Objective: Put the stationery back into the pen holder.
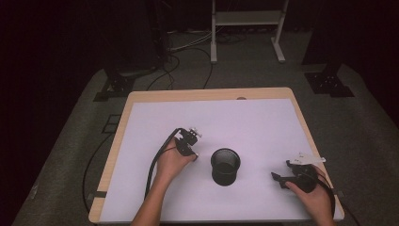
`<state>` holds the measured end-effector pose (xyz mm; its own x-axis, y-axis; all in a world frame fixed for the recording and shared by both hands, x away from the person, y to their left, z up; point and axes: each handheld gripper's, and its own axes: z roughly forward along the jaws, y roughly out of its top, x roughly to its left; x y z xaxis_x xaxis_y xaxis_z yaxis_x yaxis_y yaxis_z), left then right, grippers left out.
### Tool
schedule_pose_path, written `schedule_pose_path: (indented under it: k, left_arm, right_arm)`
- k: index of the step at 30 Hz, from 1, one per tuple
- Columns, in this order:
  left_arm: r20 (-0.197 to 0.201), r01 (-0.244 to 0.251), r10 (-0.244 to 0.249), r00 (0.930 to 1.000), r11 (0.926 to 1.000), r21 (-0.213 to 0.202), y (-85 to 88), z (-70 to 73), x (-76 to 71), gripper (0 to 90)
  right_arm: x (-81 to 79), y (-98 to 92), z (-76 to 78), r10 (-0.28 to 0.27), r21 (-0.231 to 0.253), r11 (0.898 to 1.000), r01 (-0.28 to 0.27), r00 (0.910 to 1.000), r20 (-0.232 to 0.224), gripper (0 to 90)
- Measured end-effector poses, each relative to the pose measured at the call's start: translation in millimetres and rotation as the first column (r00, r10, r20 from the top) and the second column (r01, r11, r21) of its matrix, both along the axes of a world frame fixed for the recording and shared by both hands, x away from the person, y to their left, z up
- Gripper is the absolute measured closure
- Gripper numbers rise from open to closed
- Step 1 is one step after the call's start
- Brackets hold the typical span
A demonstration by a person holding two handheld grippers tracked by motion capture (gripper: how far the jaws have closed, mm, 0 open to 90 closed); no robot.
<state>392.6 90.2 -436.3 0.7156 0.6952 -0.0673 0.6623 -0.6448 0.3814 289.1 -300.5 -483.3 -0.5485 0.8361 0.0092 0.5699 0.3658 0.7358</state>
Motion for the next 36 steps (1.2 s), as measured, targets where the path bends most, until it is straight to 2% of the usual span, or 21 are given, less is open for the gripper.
schedule_pose_path:
  k: [4,12,13,14,17,18,20,21,27,30,32,33,36]
  left_arm:
    - [0.009,0.008,-0.008,0.9999,1.0000,-0.002,2.0,9.0,-3.1,78.6]
    - [0.061,0.013,-0.010,0.9981,0.9987,-0.049,5.3,37.9,-10.8,78.5]
    - [0.072,0.015,-0.010,0.9974,0.9978,-0.065,5.3,45.7,-12.0,78.6]
    - [0.072,0.015,-0.010,0.9974,0.9978,-0.065,5.3,45.7,-12.0,78.6]
    - [0.090,0.029,-0.021,0.9958,0.9959,-0.085,2.4,60.8,-15.1,78.6]
    - [0.090,0.029,-0.021,0.9958,0.9959,-0.085,2.4,60.8,-15.1,78.5]
    - [0.110,0.033,-0.022,0.9937,0.9942,-0.102,-0.5,71.9,-17.8,78.5]
    - [0.110,0.033,-0.022,0.9937,0.9942,-0.102,-0.5,71.9,-17.8,78.5]
    - [0.143,0.065,-0.046,0.9887,0.9898,-0.127,-10.5,93.4,-22.8,78.5]
    - [0.146,0.077,-0.057,0.9876,0.9878,-0.135,-13.8,99.0,-24.2,78.5]
    - [0.162,0.083,-0.059,0.9850,0.9861,-0.144,-17.7,104.2,-25.9,78.5]
    - [0.169,0.095,-0.068,0.9833,0.9826,-0.160,-22.1,108.6,-27.4,78.5]
    - [0.175,0.116,-0.087,0.9807,0.9799,-0.162,-27.6,113.7,-28.5,78.5]
  right_arm:
    - [0.1,0.0,0.0,0.001,-0.001,1.000,-0.001,1.0000,0.001,18.9]
    - [0.1,0.0,0.0,0.000,0.000,1.000,0.000,1.0000,0.001,18.9]
    - [0.0,0.1,0.0,-0.001,0.000,1.000,0.001,1.0000,0.001,18.9]
    - [0.0,0.1,0.0,-0.001,0.000,1.000,0.001,1.0000,0.001,18.9]
    - [0.1,-0.2,-0.1,0.003,-0.003,1.000,-0.003,1.0000,0.002,18.9]
    - [0.1,-0.2,-0.1,0.003,-0.003,1.000,-0.003,1.0000,0.002,18.9]
    - [0.2,-0.2,-0.1,0.003,-0.003,1.000,-0.003,1.0000,0.003,18.9]
    - [0.1,0.1,-0.2,-0.001,0.001,1.000,0.001,1.0000,0.003,18.9]
    - [0.1,0.0,0.0,0.000,0.000,1.000,0.000,1.0000,0.000,18.9]
    - [0.1,0.0,0.0,0.000,-0.001,1.000,0.000,1.0000,0.001,18.9]
    - [0.1,0.0,0.0,0.000,-0.001,1.000,0.000,1.0000,0.001,18.9]
    - [0.1,0.2,-0.2,-0.002,0.000,1.000,0.002,1.0000,0.002,18.9]
    - [0.1,-0.1,0.0,0.000,-0.002,1.000,0.000,1.0000,0.001,18.9]
